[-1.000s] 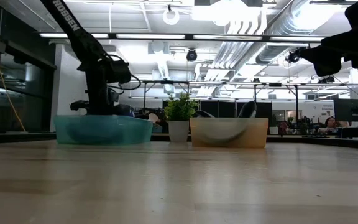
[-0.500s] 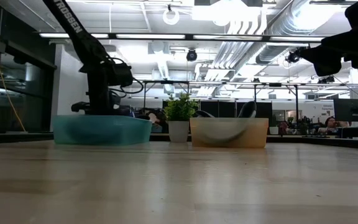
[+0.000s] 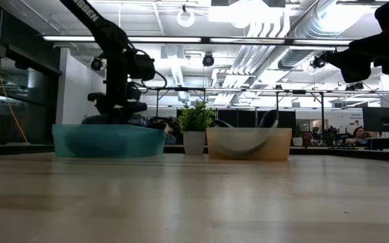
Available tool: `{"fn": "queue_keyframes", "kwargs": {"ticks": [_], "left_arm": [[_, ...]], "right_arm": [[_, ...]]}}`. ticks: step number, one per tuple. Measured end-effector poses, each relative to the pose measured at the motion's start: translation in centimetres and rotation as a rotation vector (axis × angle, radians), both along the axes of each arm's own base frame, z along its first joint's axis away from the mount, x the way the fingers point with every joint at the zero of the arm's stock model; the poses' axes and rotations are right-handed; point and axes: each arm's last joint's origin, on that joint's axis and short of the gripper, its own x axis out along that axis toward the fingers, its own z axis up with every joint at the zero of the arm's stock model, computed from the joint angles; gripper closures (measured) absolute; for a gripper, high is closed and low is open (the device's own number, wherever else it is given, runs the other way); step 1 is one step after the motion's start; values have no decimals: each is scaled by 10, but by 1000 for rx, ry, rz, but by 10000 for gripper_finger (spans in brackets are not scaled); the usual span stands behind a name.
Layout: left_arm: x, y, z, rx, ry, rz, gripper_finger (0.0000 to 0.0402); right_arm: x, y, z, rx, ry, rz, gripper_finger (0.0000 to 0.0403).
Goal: Pick & Place hat
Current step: Put the dark gray cap into the green bin, then return to Home Position
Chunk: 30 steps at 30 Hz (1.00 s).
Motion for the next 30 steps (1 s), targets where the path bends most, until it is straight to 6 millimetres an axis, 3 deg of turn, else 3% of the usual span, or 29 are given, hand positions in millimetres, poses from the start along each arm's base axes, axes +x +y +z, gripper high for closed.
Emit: {"fn": "queue_keyframes", "kwargs": {"ticks": [17, 24, 30], "left_arm": [[7, -2, 65, -20, 89, -67, 150], [29, -45, 90, 42, 6, -217, 210], [63, -101, 98, 111, -48, -407, 314]], "right_arm": [[0, 0, 0, 0, 0, 0, 155], [0, 0, 0, 0, 0, 0, 155], [0, 0, 0, 0, 0, 0, 155]]}}
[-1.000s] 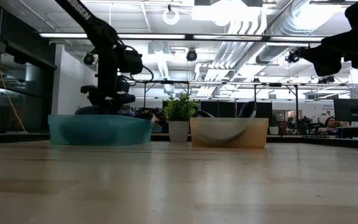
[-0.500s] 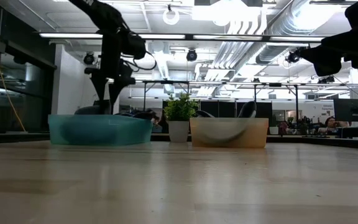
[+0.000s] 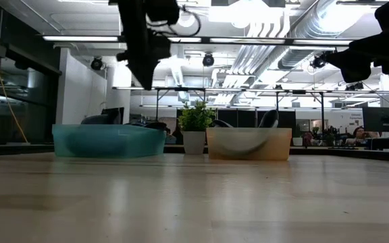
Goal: Pick & Place hat
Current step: Return to Home Position
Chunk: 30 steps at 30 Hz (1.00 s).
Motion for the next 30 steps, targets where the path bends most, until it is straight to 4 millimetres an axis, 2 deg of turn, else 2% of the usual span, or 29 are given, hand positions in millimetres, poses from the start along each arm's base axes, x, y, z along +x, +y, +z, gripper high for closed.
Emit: {"fn": "queue_keyframes", "kwargs": {"ticks": [3, 4, 10, 16, 21, 23, 25, 30], "left_arm": [[13, -24, 1, 14, -40, -81, 381], [18, -31, 1, 21, -65, -107, 391], [40, -63, -10, -28, -225, -264, 399], [47, -76, -46, -75, -329, -354, 400], [35, -80, -69, -117, -476, -423, 401], [21, -82, -80, -118, -480, -427, 401], [15, -83, -84, -86, -565, -440, 401], [-20, -88, -100, -44, -688, -462, 401]], "right_arm": [[0, 0, 0, 0, 0, 0, 155], [0, 0, 0, 0, 0, 0, 155], [0, 0, 0, 0, 0, 0, 155], [0, 0, 0, 0, 0, 0, 155], [0, 0, 0, 0, 0, 0, 155], [0, 0, 0, 0, 0, 0, 155], [0, 0, 0, 0, 0, 0, 155], [1, 0, -1, -5, 12, -1, 155]]}}
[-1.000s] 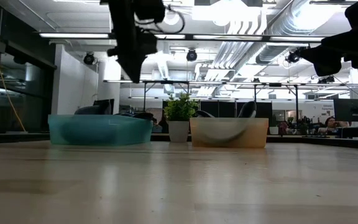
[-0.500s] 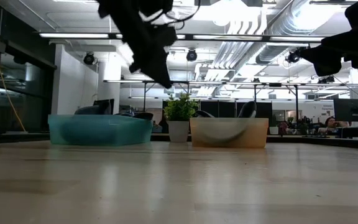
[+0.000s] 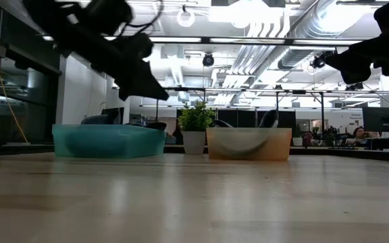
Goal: Pick & Place hat
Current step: Return to Home Position
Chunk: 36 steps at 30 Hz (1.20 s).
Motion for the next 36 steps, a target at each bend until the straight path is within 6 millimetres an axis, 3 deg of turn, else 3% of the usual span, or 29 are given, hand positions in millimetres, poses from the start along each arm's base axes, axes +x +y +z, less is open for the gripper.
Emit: {"fn": "queue_keyframes", "kwargs": {"ticks": [8, 16, 19, 36], "left_arm": [[-50, -10, -28, 32, -291, -97, 401], [-95, -16, -59, 39, -351, -94, 401], [-105, -18, -61, 38, -403, -90, 401], [-114, -22, -58, 56, -399, -180, 401]], "right_arm": [[1, 0, -1, -5, 12, -1, 155], [1, 0, -2, -9, 21, -2, 155], [1, 0, -2, -9, 21, -1, 155], [1, 1, -2, -10, 25, 1, 155]]}}
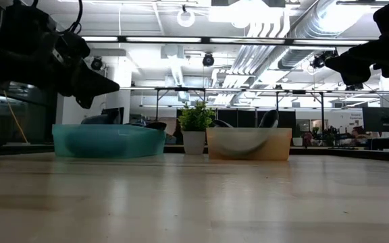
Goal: Pick & Place hat
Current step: Return to Home Position
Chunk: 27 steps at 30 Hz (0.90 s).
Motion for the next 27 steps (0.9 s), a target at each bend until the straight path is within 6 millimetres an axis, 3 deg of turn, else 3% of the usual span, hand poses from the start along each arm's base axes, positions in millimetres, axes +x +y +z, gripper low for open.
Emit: {"fn": "queue_keyframes", "kwargs": {"ticks": [17, 27], "left_arm": [[-27, -9, 13, 86, -16, -179, 401], [-51, -13, 15, 117, -27, -200, 401]], "right_arm": [[0, 0, 0, 0, 0, 0, 155], [0, 0, 0, 0, 0, 0, 155]]}}
